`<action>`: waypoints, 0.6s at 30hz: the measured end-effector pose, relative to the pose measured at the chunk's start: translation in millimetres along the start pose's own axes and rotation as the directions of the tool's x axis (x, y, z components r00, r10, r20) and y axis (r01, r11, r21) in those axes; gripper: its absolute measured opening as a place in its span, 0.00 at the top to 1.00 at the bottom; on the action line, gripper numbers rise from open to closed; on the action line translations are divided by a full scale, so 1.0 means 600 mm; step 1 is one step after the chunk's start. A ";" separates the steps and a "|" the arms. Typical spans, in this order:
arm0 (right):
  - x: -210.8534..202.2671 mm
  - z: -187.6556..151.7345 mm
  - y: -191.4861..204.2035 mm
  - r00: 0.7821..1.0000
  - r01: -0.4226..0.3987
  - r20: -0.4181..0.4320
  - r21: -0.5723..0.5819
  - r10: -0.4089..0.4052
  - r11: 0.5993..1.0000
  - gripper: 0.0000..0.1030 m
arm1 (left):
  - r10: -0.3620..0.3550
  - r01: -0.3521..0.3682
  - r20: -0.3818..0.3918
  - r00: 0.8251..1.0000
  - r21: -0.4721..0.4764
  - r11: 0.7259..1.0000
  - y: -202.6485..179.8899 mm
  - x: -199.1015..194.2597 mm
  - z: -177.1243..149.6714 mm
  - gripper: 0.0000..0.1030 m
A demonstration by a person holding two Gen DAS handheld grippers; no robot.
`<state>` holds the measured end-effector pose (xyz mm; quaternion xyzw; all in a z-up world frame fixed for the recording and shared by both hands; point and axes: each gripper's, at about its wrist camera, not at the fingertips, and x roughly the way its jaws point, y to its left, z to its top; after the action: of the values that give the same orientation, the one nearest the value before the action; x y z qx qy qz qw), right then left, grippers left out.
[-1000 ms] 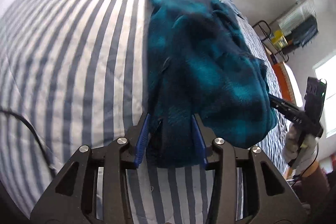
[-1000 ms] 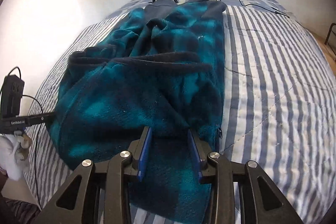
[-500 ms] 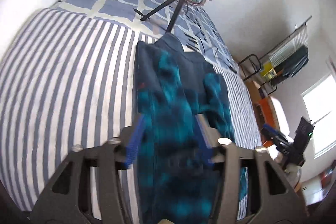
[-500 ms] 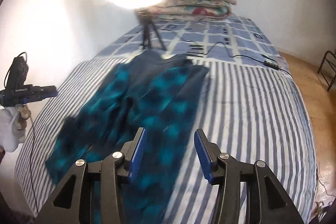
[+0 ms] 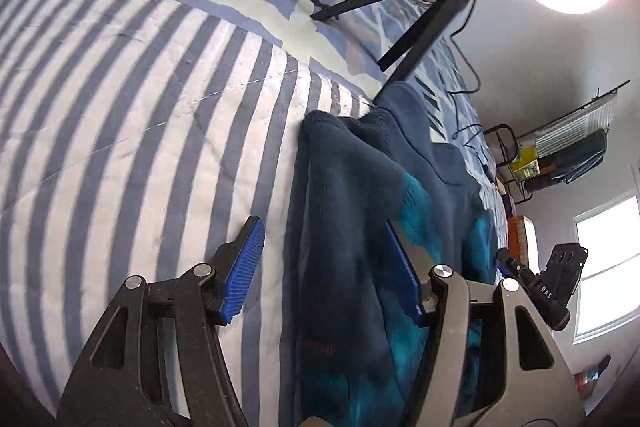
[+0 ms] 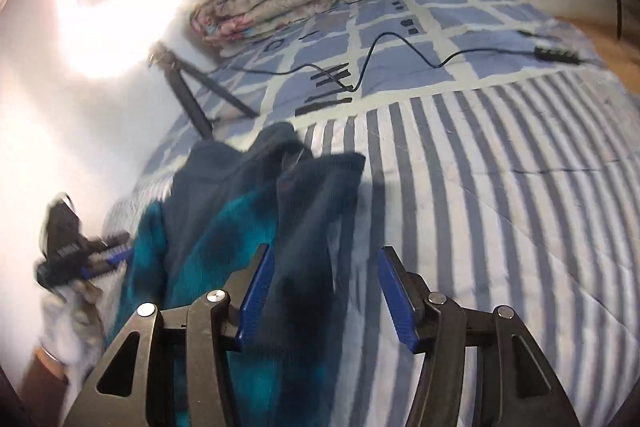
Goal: Fold large clothes
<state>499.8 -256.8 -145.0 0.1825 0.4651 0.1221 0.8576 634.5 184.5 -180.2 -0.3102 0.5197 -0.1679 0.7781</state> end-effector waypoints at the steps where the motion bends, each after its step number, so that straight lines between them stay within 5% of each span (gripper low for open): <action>1: 0.012 0.007 -0.003 1.000 -0.010 -0.003 0.009 0.010 1.000 0.45 | 0.005 -0.005 0.003 1.000 0.019 1.000 -0.006 0.009 0.005 0.40; 4: 0.052 0.030 0.006 1.000 -0.004 -0.019 -0.015 0.004 1.000 0.48 | 0.039 -0.039 0.009 0.999 0.081 0.996 -0.030 0.030 0.021 0.40; 6: 0.080 0.041 0.014 0.999 -0.004 -0.035 -0.029 0.003 1.000 0.48 | 0.065 -0.066 0.006 0.998 0.105 0.992 -0.042 0.045 0.031 0.49; 8: 0.104 0.046 0.026 0.998 -0.018 -0.055 -0.039 0.016 0.999 0.66 | 0.072 -0.070 -0.011 0.997 0.131 0.989 -0.052 0.056 0.033 0.82; 11: 0.122 0.044 0.047 0.996 -0.025 -0.085 -0.074 0.019 0.997 0.85 | 0.100 -0.099 0.006 0.995 0.196 0.976 -0.071 0.063 0.023 0.93; 18: 0.076 0.050 0.086 0.999 0.028 -0.030 -0.180 -0.034 0.983 0.90 | 0.072 -0.081 0.051 0.996 0.207 0.975 -0.093 0.031 0.011 0.95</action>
<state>547.8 -198.8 -142.0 0.0953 0.4692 0.1529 0.8645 651.1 134.0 -154.9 -0.2101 0.4938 -0.1847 0.8233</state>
